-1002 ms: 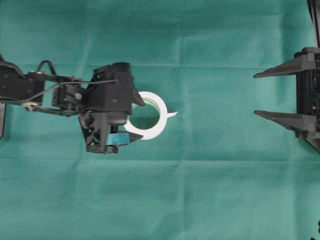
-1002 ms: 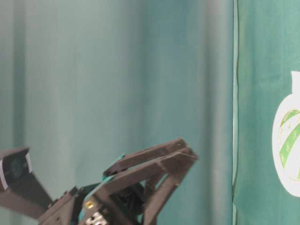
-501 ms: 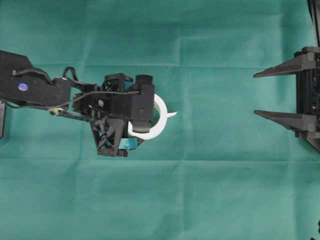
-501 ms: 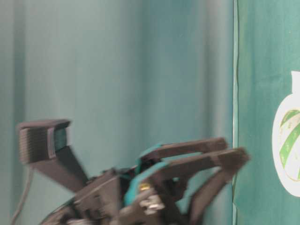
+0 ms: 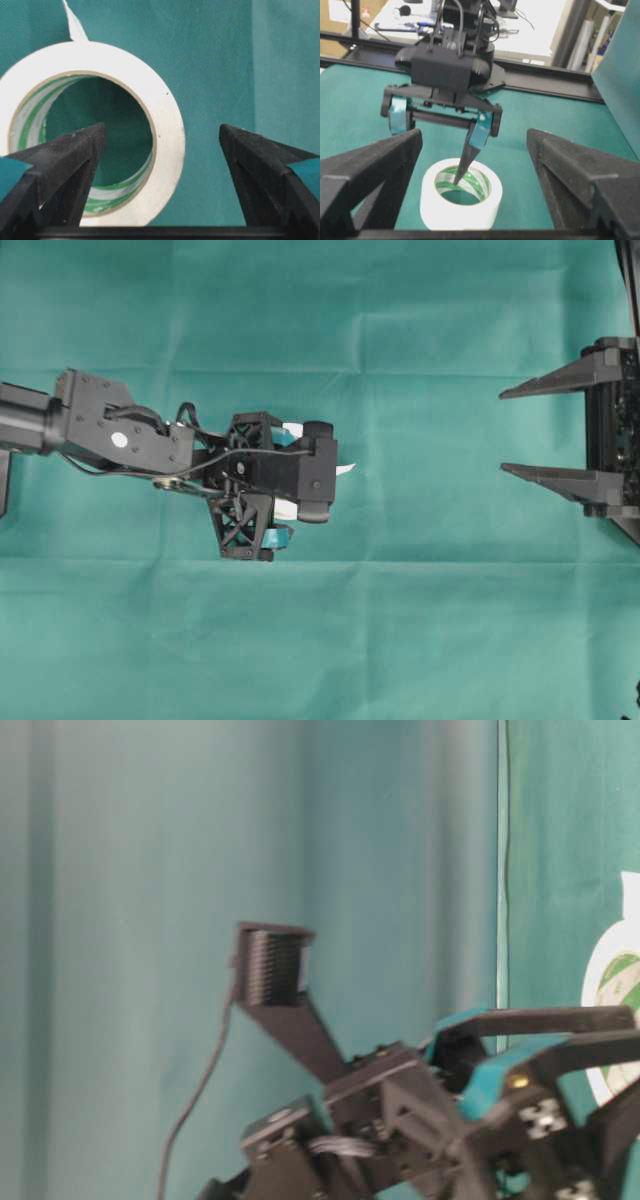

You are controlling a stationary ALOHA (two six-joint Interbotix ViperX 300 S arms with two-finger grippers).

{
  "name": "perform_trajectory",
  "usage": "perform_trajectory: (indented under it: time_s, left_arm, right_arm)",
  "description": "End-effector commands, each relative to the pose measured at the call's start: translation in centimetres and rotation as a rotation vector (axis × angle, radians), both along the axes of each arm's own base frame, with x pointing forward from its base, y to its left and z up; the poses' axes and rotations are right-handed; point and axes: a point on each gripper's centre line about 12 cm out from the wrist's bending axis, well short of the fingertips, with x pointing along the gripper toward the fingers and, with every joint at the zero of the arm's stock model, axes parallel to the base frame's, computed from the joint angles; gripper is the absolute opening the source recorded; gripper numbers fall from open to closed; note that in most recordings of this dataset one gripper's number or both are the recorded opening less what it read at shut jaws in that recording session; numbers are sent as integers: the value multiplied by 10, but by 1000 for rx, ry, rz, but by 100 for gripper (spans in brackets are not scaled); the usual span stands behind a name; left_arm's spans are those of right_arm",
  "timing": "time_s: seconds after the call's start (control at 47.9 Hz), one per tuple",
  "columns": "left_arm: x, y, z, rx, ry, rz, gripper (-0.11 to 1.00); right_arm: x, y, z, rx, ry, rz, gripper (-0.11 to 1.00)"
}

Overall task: Peel off the duct tape with your right arm.
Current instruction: 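Move the left gripper over the white tape roll and grip its rim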

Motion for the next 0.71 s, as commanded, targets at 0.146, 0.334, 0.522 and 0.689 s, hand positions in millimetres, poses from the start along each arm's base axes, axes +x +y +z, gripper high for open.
perform_trajectory:
  time_s: [0.146,0.334,0.522,0.689]
  left_arm:
    - [9,-1,-8,-1,-17,-1,97]
    - [6,2,-23,1,18,5,97]
    - [-5,7,-32,3,52,16,96]
    - [-17,14,-37,6,77,30,96]
  right_arm:
    - [1,0,4,-1,-25,2,81]
    - [0,0,3,-1,-29,2,81]
    - [0,0,3,-1,-29,2,81]
    - [1,0,4,-1,-37,2,81]
